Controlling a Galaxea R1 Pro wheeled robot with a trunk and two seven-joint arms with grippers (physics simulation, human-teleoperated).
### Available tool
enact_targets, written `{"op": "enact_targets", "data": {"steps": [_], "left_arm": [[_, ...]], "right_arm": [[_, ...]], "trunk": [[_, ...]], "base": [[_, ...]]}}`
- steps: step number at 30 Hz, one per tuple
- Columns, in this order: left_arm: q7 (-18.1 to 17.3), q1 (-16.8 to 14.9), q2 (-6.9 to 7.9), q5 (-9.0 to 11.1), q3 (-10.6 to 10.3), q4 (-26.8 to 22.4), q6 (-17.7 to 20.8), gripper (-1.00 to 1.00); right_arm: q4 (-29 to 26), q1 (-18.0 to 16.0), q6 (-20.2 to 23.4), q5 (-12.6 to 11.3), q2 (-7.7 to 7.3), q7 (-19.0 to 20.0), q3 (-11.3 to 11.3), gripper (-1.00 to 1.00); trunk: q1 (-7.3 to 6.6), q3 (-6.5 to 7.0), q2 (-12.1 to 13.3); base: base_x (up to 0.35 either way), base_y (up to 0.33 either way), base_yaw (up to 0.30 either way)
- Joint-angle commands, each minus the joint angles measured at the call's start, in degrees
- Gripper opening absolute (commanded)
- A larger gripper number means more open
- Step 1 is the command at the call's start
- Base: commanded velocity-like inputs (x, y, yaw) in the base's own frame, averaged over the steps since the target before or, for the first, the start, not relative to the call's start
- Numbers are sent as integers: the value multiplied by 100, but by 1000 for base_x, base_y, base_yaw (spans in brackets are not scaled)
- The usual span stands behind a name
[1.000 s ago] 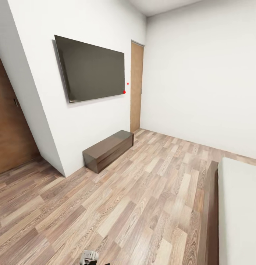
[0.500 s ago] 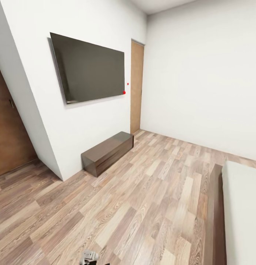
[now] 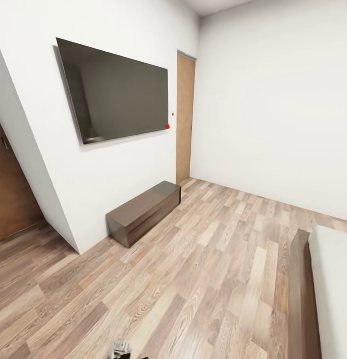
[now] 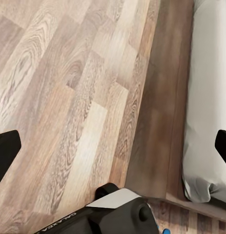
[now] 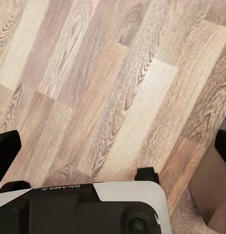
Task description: In the bedroom, move the book from the bed onto either nightstand, and place the two sandals side by side next to the bed.
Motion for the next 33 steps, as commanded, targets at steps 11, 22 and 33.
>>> {"op": "enact_targets", "data": {"steps": [11, 22, 33], "left_arm": [[-23, -6, 41, -7, 35, 9, -11, 100], [-23, -6, 41, -7, 34, 9, -11, 100], [-23, -6, 41, -7, 31, 9, -11, 100]], "right_arm": [[-6, -5, 13, 57, 2, 31, -48, 100], [-6, -5, 13, 57, 2, 31, -44, 100], [-6, -5, 13, 57, 2, 31, -45, 100]], "trunk": [[7, -12, -12], [7, -12, -12], [7, -12, -12]], "base": [[331, 0, -2], [331, 0, -3], [331, 0, -185]]}}
